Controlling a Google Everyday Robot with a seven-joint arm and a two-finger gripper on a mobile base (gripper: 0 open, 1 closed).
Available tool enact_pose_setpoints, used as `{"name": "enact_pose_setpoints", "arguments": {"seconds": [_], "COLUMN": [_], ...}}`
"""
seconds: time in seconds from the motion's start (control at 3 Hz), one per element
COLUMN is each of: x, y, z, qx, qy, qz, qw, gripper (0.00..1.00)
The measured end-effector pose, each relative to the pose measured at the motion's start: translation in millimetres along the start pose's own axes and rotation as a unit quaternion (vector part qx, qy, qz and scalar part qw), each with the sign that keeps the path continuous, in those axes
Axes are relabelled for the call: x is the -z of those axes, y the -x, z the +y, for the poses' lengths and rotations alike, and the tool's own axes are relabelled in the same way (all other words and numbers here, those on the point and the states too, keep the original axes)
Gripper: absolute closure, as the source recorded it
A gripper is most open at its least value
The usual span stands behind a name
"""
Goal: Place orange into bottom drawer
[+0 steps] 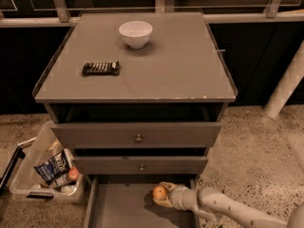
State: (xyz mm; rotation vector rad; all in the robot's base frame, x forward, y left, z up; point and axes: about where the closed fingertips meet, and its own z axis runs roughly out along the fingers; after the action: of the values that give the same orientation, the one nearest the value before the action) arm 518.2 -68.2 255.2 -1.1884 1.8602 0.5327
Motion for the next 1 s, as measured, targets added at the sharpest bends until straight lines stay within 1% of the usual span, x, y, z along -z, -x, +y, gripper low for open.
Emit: {"name": "enact_pose_setpoints", "arguments": {"seconds": [0.33,0.67,1.0], "x": [-11.2,-21.9,-31.3], "y": [-14.5,-24.8,-36.6], "z": [2.4,10.1,15.8], "qx": [0.013,0.023,0.015], "qy": [0.015,0.036,0.054], "qz": [0.004,0.007,0.02], "qw": [0.9998,0.9991,0.9982], "gripper": [1.0,1.0,1.0]}}
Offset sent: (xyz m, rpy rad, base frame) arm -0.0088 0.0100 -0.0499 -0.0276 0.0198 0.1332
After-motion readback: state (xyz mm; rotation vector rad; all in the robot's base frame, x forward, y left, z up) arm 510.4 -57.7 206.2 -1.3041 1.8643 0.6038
